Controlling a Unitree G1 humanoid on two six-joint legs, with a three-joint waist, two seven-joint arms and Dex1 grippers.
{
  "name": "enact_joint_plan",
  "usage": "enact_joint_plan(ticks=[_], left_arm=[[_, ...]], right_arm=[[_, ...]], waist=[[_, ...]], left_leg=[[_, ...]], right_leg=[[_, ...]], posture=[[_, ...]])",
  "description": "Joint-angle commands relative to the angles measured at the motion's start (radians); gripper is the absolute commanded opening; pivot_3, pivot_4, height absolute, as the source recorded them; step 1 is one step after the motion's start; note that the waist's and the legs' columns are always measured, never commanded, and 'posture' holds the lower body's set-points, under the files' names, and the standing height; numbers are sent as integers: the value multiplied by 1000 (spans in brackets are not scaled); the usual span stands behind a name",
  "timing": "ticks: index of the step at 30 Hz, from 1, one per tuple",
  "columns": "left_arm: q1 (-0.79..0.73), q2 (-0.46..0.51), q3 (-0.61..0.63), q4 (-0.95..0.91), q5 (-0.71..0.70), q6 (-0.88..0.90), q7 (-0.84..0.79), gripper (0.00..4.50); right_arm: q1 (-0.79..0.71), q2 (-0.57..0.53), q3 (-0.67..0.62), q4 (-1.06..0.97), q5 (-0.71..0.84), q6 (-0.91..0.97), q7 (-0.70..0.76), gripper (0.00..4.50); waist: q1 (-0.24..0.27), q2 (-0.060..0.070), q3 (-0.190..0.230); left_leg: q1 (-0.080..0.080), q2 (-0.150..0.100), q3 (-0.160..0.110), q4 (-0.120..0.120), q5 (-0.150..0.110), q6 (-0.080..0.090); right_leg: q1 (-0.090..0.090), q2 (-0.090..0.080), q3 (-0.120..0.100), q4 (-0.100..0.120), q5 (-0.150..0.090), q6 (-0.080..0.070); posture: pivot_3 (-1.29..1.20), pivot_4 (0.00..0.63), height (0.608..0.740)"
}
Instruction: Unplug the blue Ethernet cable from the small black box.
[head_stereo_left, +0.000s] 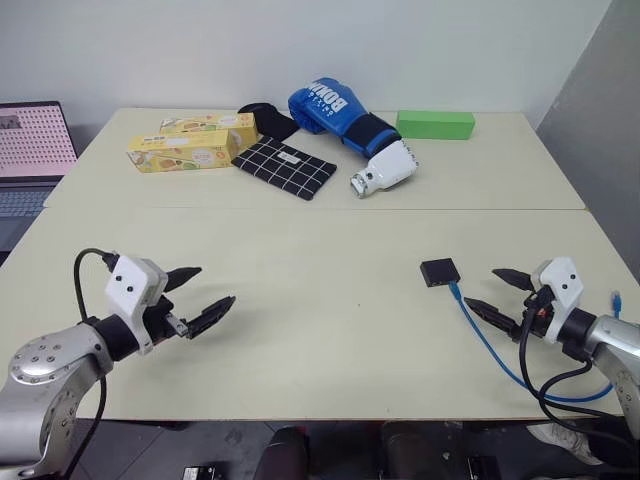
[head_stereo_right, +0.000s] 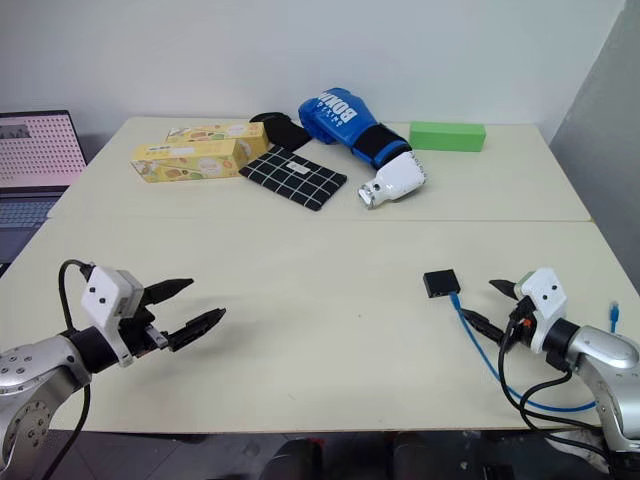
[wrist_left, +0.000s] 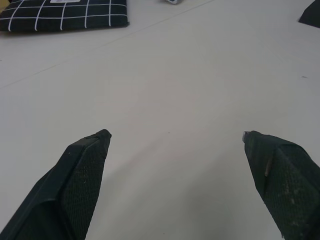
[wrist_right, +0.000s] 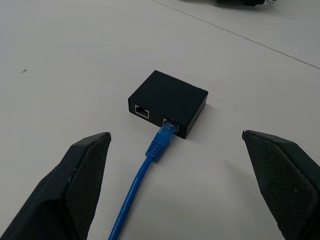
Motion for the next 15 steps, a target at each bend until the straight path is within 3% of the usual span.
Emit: enact_joint_plan(ticks=[1, 15], left_arm=[[-4, 2, 31, -22, -14, -23, -8, 4496], [-42, -8, 25, -72, -90, 51, 24, 4496]], right_arm=[[-1, -9, -30, -17, 0, -23, 10, 4472], [20, -14, -42, -47, 3, -10, -3, 4472]], waist=[[0, 0, 0], [0, 0, 0]], left_leg=[[0, 0, 0, 0, 0, 0], [0, 0, 0, 0, 0, 0]], right_leg=[[0, 0, 0, 0, 0, 0], [0, 0, 0, 0, 0, 0]], posture=[[0, 150, 740], [0, 150, 740]])
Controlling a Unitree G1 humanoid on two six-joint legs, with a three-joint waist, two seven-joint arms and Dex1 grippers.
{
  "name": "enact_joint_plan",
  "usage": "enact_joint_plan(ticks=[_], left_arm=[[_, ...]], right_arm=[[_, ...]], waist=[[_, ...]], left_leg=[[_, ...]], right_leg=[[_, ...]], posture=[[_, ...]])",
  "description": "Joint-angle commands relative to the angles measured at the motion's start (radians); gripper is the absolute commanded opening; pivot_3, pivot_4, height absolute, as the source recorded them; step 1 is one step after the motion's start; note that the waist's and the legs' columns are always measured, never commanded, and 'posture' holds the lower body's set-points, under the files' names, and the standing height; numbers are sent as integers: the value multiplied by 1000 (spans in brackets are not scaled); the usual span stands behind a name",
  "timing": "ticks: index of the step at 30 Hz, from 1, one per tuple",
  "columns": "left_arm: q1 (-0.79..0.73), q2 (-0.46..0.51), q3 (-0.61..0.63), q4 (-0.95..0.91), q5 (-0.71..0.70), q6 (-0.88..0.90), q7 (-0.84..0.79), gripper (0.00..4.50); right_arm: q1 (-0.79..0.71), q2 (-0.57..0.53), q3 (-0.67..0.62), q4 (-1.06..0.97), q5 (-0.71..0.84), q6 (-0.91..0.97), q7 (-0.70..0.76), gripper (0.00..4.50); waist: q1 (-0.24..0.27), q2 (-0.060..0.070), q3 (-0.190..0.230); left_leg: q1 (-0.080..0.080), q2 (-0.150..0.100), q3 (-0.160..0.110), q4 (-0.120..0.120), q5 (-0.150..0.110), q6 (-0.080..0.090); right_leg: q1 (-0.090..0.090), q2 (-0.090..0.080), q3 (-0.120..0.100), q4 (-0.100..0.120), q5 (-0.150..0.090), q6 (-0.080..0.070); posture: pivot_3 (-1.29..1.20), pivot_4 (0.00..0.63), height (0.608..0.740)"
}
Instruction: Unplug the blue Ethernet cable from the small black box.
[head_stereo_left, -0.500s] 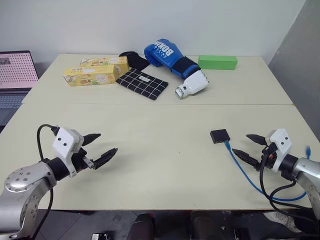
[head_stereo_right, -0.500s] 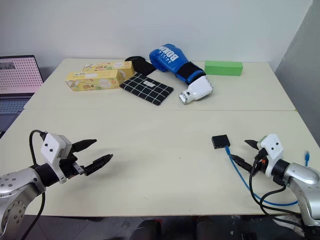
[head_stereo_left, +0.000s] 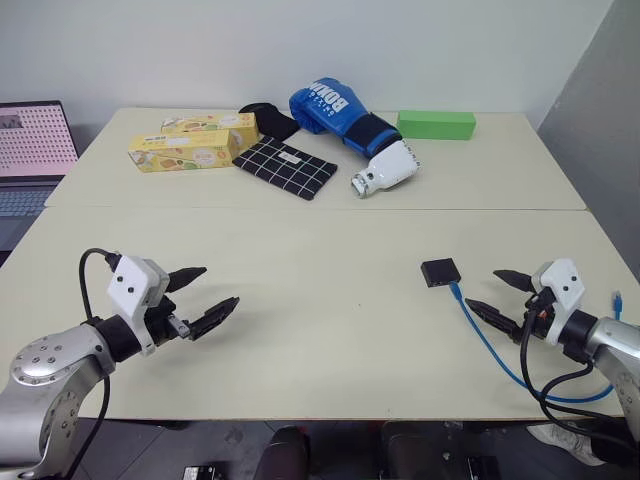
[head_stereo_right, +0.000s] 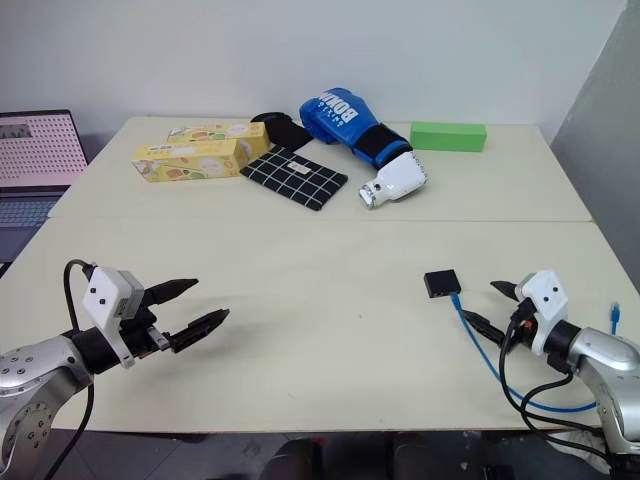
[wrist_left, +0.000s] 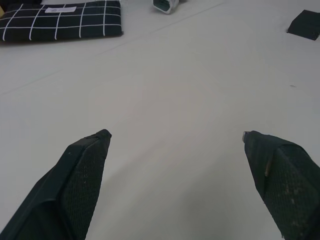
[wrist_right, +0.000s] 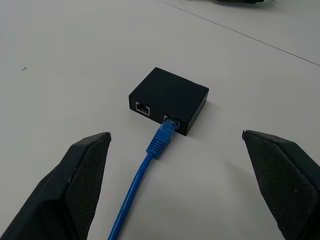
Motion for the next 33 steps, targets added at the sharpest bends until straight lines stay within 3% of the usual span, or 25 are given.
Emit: enact_joint_plan(ticks=[1, 8, 11, 21, 27, 32, 33], left_arm=[[-21, -7, 23, -45, -51, 26, 18, 4496], [-96, -9, -38, -51, -55, 48, 38, 4496], [-135, 17, -118, -35, 13, -28, -28, 4496], [-253, 41, -223, -50, -132, 46, -216, 4496], [-324, 44, -273, -12, -203, 114, -301, 4496], [-352, 46, -318, 17, -150, 94, -319, 4496], [-355, 48, -322, 22, -140, 88, -320, 4500]], right_arm=[[2, -13, -40, -45, 4, -8, -3, 4472], [41, 5, -49, -87, -7, 3, -41, 4472], [67, 35, -51, -118, -12, 16, -93, 4472], [98, 169, 60, -229, -82, 116, -283, 4472], [42, 297, 128, -169, -151, 134, -418, 4472], [3, 332, 135, -104, -195, 124, -470, 4472], [0, 332, 136, -105, -200, 132, -474, 4299]], waist=[[0, 0, 0], [1, 0, 0], [4, 0, 0], [-2, 0, 0], [-2, 1, 0], [-2, 0, 0], [-2, 0, 0]], left_leg=[[0, 0, 0, 0, 0, 0], [0, 0, 0, 0, 0, 0], [0, -1, -1, 1, 0, 0], [1, 0, 1, 0, 0, 0], [0, -1, 1, 0, 0, 0], [0, -1, 2, 0, 0, 0], [1, -1, 2, 0, 0, 0]], right_leg=[[0, 0, 0, 0, 0, 0], [0, 0, 0, 0, 0, 0], [1, 0, 0, 0, 0, 0], [0, 1, 0, 1, 0, 0], [-1, 4, 1, 1, 0, 0], [-1, 4, 2, 1, 0, 0], [-1, 4, 2, 1, 0, 0]], posture=[[0, 150, 740], [0, 150, 740], [0, 150, 740], [0, 150, 740], [0, 150, 740], [0, 150, 740], [0, 150, 740]])
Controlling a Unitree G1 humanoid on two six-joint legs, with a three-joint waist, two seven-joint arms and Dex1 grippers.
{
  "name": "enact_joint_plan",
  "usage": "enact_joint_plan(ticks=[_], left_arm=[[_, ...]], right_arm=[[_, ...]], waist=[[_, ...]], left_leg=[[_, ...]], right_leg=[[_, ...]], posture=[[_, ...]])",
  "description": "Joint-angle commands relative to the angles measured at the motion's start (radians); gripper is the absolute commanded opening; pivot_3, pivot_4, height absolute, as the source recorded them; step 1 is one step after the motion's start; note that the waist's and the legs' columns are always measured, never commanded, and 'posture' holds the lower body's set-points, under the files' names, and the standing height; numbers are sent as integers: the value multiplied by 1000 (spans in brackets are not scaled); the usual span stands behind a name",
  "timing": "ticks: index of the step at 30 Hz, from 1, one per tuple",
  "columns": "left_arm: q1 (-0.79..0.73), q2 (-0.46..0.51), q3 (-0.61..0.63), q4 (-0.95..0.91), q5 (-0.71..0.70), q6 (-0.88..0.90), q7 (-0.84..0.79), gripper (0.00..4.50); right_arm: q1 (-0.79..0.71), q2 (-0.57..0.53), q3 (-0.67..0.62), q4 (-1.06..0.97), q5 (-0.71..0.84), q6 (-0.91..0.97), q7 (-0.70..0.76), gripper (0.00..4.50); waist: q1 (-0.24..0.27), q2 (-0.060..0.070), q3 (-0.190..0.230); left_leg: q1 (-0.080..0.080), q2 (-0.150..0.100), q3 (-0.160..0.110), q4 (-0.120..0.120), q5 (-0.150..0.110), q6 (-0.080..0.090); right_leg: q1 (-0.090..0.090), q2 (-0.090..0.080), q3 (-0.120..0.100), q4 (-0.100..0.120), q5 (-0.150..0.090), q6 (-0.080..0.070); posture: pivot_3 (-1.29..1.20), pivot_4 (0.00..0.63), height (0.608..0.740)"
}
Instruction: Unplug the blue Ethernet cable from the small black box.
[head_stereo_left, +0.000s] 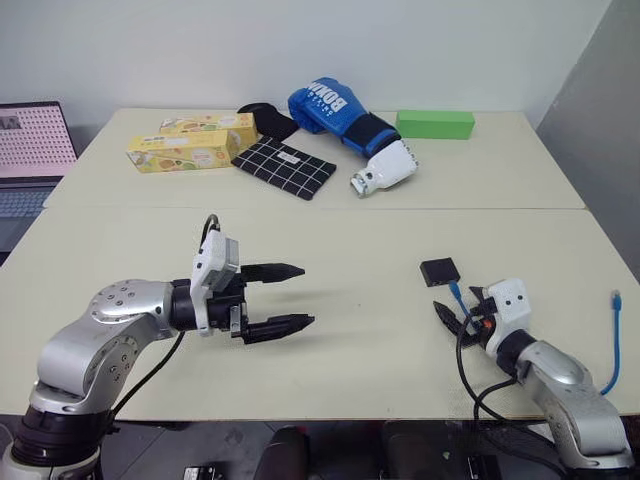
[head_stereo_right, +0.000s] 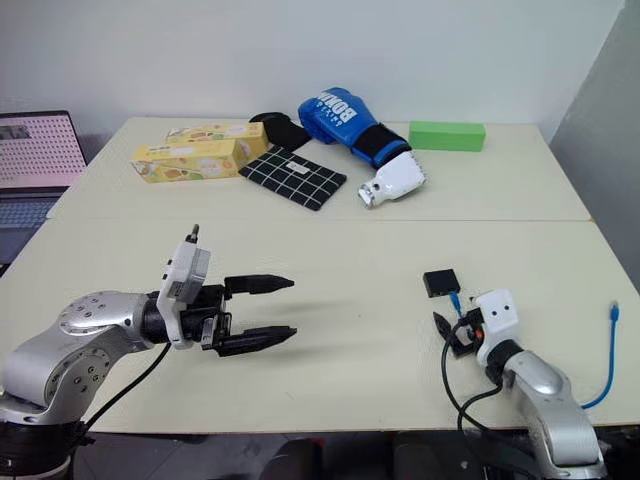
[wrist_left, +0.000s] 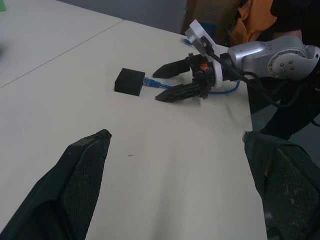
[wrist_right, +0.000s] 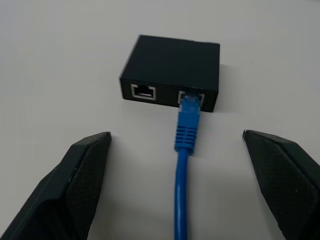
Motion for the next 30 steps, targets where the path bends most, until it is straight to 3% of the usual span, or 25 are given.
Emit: enact_joint_plan(ticks=[1, 9, 17, 19, 24, 30], left_arm=[[-22, 12, -15, 5, 30, -25, -14, 4500], [-13, 12, -26, 33, 83, -50, -21, 4500], [-43, -15, -52, 88, 107, -2, 9, 4500], [-66, -27, -49, 111, 94, 22, 22, 4500], [-140, -60, -39, 165, 34, 131, 47, 4500], [-188, -55, 7, 145, -141, 302, 3, 4500]], right_arm=[[-15, 6, -6, 0, -26, 7, -32, 4104], [-19, -24, 15, -14, -43, 17, 2, 2536], [-62, -97, 24, 21, -53, -68, 92, 414], [-91, -120, 36, 21, -37, -101, 151, 191], [-201, -179, 94, 45, -51, -226, 306, 155], [-415, -242, 249, 149, -185, -614, 489, 152]], waist=[[0, 0, 0], [0, 0, 0], [0, 0, 0], [1, 0, 0], [-3, 0, 0], [-9, 0, 0]], left_leg=[[0, 0, 0, 0, 0, 0], [0, 0, 0, 0, 0, 0], [0, 0, 0, 0, 0, 0], [0, 0, 0, 0, 0, 0], [0, 0, 0, 0, 0, 0], [-1, 0, 0, 0, 0, 0]], right_leg=[[0, 0, 0, 0, 0, 0], [0, 0, 0, 0, 0, 0], [0, 0, 0, 0, 0, 0], [0, 0, 0, 0, 0, 0], [0, 0, -1, 1, 0, 0], [-1, 1, -1, 1, 0, 0]], posture=[[0, 150, 740], [0, 150, 740], [0, 150, 740], [0, 150, 740], [0, 150, 740], [0, 150, 740]])
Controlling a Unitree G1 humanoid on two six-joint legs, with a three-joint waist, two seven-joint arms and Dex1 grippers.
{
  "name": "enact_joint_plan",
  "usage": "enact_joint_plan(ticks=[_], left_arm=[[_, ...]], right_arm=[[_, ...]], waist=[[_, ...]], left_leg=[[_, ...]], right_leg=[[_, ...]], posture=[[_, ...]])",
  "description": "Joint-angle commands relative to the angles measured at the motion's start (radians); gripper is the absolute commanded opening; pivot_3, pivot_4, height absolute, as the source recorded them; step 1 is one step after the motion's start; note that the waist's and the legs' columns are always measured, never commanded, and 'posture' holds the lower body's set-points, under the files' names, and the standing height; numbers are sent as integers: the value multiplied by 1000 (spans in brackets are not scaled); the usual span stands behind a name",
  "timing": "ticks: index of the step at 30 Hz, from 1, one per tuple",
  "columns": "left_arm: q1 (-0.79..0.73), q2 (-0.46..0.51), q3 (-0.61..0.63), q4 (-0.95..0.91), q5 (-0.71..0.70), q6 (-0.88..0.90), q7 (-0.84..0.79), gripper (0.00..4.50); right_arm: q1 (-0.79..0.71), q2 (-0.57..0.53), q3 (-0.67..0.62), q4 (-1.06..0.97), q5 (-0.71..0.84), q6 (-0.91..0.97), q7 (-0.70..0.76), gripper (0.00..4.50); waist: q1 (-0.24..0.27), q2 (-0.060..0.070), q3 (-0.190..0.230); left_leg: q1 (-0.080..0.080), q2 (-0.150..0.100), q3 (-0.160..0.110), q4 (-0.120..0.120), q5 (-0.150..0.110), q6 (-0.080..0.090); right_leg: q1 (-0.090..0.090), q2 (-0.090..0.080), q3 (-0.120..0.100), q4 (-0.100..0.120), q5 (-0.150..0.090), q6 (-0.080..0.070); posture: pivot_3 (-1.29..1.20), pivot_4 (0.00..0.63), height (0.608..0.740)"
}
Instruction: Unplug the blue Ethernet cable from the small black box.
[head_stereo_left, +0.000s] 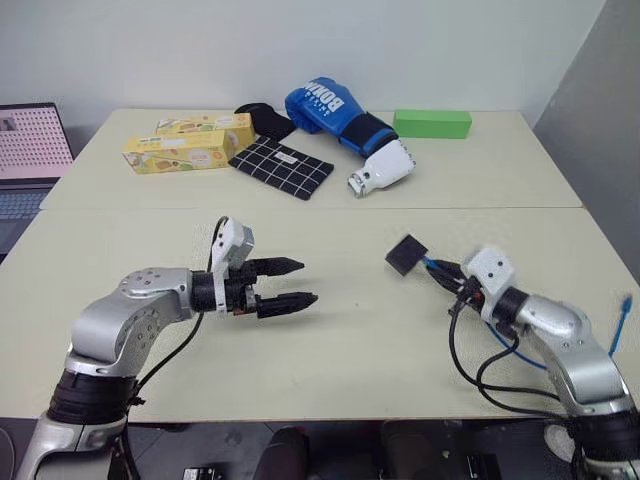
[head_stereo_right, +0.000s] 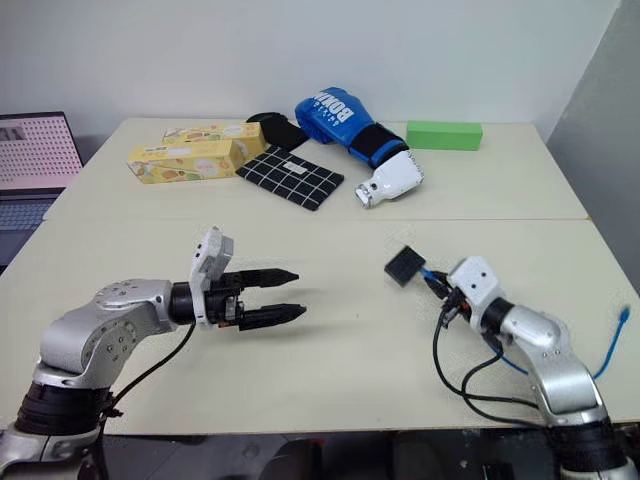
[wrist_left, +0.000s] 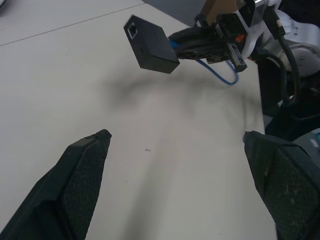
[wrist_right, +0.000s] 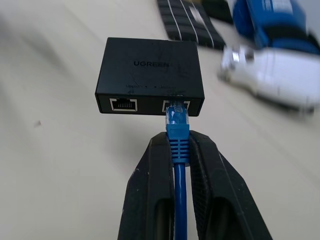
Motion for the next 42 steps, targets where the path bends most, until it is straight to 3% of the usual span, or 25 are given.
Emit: enact_joint_plan(ticks=[1, 7, 17, 20, 26, 34, 36, 41, 42], left_arm=[[-15, 20, 61, -53, -129, 86, -35, 4500], [-16, -8, 97, -74, -211, 156, 33, 4500], [-11, -66, 101, -80, -275, 191, 104, 4500], [-15, -71, 102, -73, -298, 206, 111, 4056], [-21, -76, 86, -63, -293, 201, 119, 2648], [-25, -79, 76, -53, -278, 195, 127, 1117], [-24, -76, 76, -48, -271, 193, 124, 845], [-24, -63, 71, -38, -253, 186, 110, 801], [-25, -58, 68, -38, -245, 182, 104, 801]], right_arm=[[-111, -22, 79, 45, -64, -274, 119, 152], [-229, -22, 144, 113, -71, -482, 222, 146], [-304, 19, 168, 131, -63, -521, 249, 145], [-307, 22, 174, 131, -76, -534, 243, 145], [-310, 32, 180, 134, -123, -574, 219, 144], [-326, 54, 190, 145, -174, -614, 190, 144], [-328, 57, 192, 145, -187, -626, 184, 144], [-331, 52, 196, 145, -213, -659, 172, 144], [-328, 46, 197, 138, -208, -657, 179, 844]], waist=[[-1, 0, 0], [6, 0, 0], [8, 0, 0], [8, 0, 0], [8, 0, 0], [8, 0, 0], [7, 0, 0], [8, 0, 0], [8, 0, 0]], left_leg=[[0, 0, 0, 0, 0, 0], [0, 1, -1, 1, 0, 0], [0, 1, -2, 1, 0, -1], [0, 1, -3, 1, 0, -1], [0, 1, -3, 1, 0, -1], [0, 1, -2, 1, 1, -1], [0, 1, -3, 1, 1, -1], [0, 1, -2, 1, 1, -1], [0, 1, -3, 1, 1, -1]], right_leg=[[0, 0, 0, 0, 0, 0], [1, -2, -1, 0, 0, 0], [1, -5, -1, 0, 0, 0], [1, -5, -1, 0, 0, 0], [1, -5, -1, 0, 0, 0], [1, -5, -1, 0, 0, 0], [1, -5, -2, 0, 0, 0], [1, -5, -1, 0, 0, 0], [1, -5, -1, 0, 0, 0]], posture=[[0, 150, 740], [0, 150, 740], [0, 150, 740], [0, 150, 740], [0, 150, 740], [0, 150, 740], [0, 150, 740], [0, 150, 740], [0, 150, 740]])
